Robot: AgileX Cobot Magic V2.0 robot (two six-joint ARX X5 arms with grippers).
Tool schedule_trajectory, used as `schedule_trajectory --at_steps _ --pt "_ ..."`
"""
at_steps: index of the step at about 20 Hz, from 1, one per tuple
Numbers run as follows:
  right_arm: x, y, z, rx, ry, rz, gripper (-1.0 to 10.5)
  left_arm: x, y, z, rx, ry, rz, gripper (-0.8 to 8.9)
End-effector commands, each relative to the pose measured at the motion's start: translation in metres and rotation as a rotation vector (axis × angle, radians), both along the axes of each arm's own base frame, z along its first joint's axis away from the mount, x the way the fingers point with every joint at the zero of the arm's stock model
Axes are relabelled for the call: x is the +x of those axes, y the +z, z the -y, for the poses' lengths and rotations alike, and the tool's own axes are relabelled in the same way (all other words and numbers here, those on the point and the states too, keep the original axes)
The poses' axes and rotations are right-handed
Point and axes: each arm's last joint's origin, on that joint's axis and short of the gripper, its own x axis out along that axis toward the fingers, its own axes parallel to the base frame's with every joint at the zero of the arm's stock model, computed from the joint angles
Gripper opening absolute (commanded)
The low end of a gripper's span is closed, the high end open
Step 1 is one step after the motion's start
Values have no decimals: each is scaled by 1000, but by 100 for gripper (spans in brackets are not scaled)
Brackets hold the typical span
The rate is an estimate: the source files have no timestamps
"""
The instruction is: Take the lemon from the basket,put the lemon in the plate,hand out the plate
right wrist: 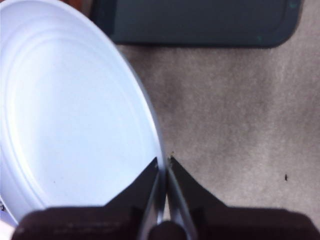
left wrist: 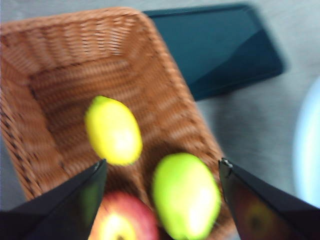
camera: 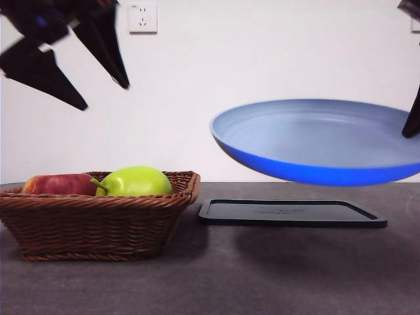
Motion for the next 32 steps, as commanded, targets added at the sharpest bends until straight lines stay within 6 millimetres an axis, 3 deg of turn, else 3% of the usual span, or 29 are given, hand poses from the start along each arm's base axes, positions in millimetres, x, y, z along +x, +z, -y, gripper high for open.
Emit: schedule_trajectory --at_steps 1,7,12,17,19,20,23,27,30,32 --pt "0 6 0 15 -7 20 3 18 -8 15 84 -7 -8 390" --pt "-2 6 0 13 -7 6 3 59 -58 38 195 33 -80 390" --pt "-2 6 0 12 -7 6 3 78 -100 48 226 29 -134 390" --pt "-2 6 0 12 -7 5 4 80 -107 49 237 22 -149 369" --pt "-2 6 0 12 -7 5 3 80 -108 49 250 2 -148 215" --pt "-2 6 0 12 -8 4 4 79 -107 49 250 2 -144 191" --pt "-2 5 0 21 -21 -6 4 75 -86 44 236 -5 -86 191" --pt "4 -1 -1 33 -43 -61 3 38 -9 36 79 -62 92 191" --pt "14 -15 -5 21 -36 -142 3 -2 34 54 -94 -239 214 191" --pt "19 -23 -10 11 -13 -188 3 -24 36 83 -122 -357 222 191"
